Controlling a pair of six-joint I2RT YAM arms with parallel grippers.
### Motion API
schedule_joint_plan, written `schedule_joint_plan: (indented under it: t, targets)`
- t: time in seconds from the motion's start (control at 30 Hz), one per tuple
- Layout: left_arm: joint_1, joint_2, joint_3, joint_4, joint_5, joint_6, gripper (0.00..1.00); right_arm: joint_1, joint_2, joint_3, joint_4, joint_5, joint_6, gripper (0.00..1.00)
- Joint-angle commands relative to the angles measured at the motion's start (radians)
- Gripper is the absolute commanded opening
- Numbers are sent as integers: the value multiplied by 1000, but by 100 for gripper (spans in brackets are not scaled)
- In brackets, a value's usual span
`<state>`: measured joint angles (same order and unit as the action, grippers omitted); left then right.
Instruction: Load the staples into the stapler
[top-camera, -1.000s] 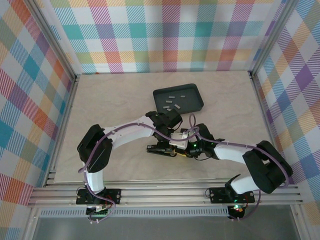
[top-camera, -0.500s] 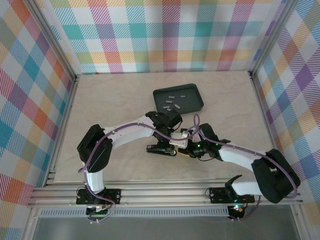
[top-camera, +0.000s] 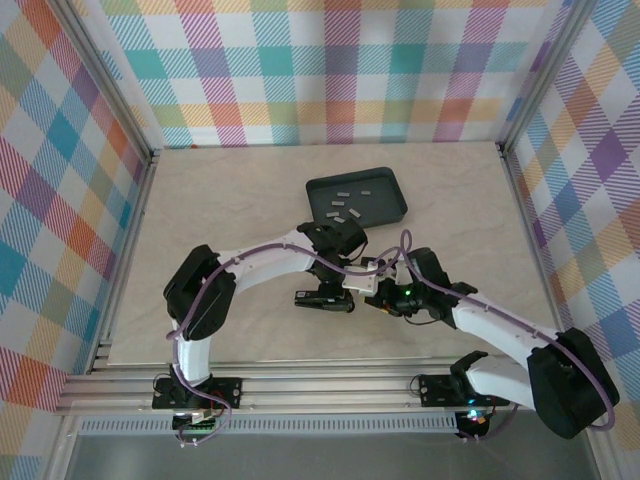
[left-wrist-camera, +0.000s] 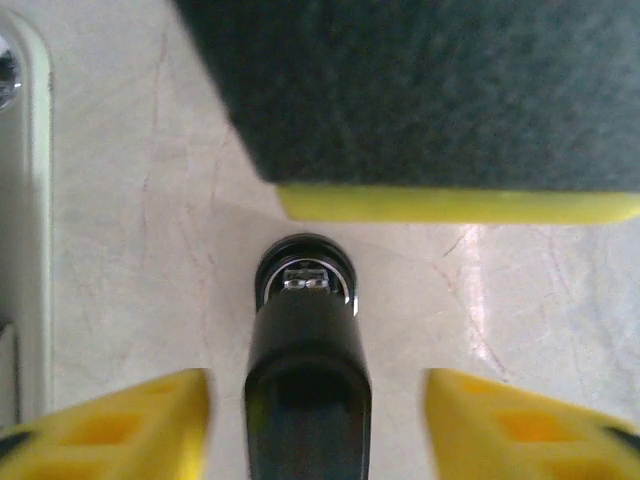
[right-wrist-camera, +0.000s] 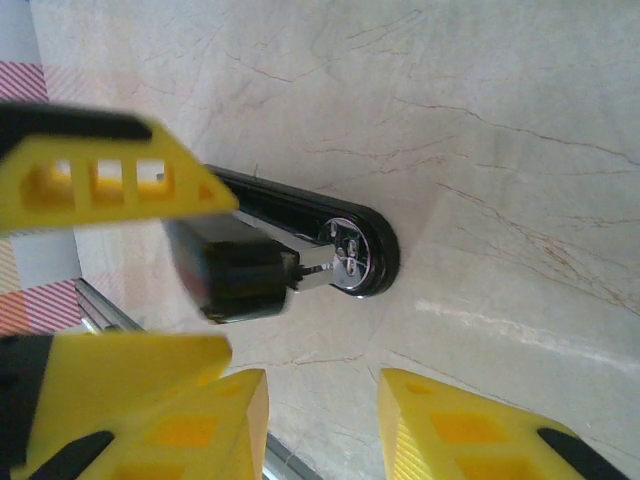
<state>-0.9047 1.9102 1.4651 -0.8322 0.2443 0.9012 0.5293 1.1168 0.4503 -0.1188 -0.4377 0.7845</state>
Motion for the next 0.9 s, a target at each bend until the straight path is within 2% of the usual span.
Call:
schedule_joint_plan:
  t: [0.0, 0.2, 0.33, 0.4, 0.5, 0.6, 0.7, 0.87]
  targets:
    - [6, 1, 27, -22, 92, -17, 100, -4, -29, -7, -37, 6, -10, 34]
    - [32, -105, -18, 62, 115, -97, 100, -4, -25, 15, -49, -9, 2, 36]
    - [69, -192, -61, 134, 81, -246, 100, -5, -1, 54, -62, -36, 3, 37]
    - [87, -239, -106, 174, 53, -311, 100, -2, 20, 79, -68, -52, 2, 42]
    - [109, -324, -212, 296, -38, -441, 100, 7, 59, 109, -74, -66, 4, 47]
    - [135, -408, -336, 432, -118, -620, 100, 22, 106, 138, -78, -69, 1, 47]
    - [170, -457, -422, 513, -111, -782, 100, 44, 158, 164, -75, -71, -1, 47]
    - [173, -475, -532, 583, -92, -858, 100, 69, 231, 194, -56, -73, 1, 47]
